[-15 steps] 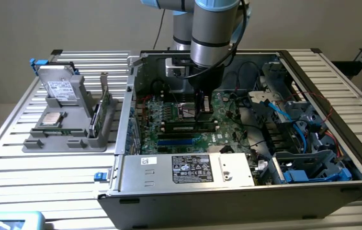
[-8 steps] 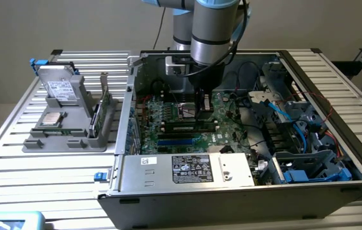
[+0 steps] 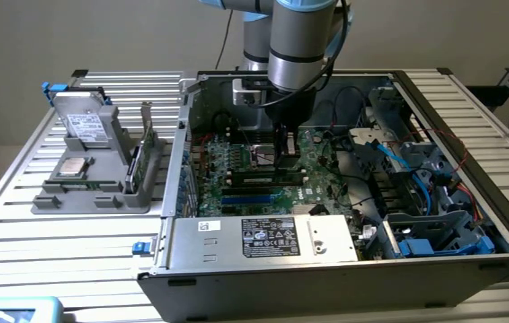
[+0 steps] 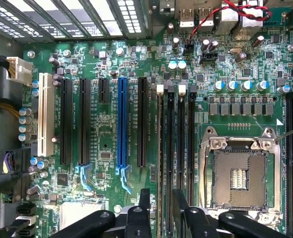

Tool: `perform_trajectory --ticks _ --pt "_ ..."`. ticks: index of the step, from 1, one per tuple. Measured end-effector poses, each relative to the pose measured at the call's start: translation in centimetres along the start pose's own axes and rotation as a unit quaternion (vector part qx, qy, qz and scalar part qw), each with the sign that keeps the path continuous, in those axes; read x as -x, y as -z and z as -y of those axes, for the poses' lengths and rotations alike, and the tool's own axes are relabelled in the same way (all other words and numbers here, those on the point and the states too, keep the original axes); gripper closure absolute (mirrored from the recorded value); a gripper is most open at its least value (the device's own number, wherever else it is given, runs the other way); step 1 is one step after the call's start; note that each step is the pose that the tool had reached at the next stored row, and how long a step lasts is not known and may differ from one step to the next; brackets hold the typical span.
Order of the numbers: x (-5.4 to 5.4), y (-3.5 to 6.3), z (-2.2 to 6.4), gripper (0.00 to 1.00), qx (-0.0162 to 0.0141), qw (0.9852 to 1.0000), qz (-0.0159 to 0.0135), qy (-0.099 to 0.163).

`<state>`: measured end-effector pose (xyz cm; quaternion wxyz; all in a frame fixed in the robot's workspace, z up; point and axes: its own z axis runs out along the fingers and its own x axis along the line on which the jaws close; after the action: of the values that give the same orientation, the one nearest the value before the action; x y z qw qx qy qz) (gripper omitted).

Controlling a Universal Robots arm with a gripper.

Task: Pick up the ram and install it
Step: 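Press down the ram until it locks into place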

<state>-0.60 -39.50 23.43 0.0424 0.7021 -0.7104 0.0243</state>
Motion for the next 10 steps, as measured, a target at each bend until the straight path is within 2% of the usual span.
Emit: perform_trajectory --ticks 7,9,10 --pt "0.0 0.0 0.0 0.7 0.0 1.0 0.0 0.0" --pt "0.0 0.0 0.0 0.83 0.0 1.0 0.0 0.0" --pt "0.0 0.0 0.0 0.83 0.0 1.0 0.0 0.0"
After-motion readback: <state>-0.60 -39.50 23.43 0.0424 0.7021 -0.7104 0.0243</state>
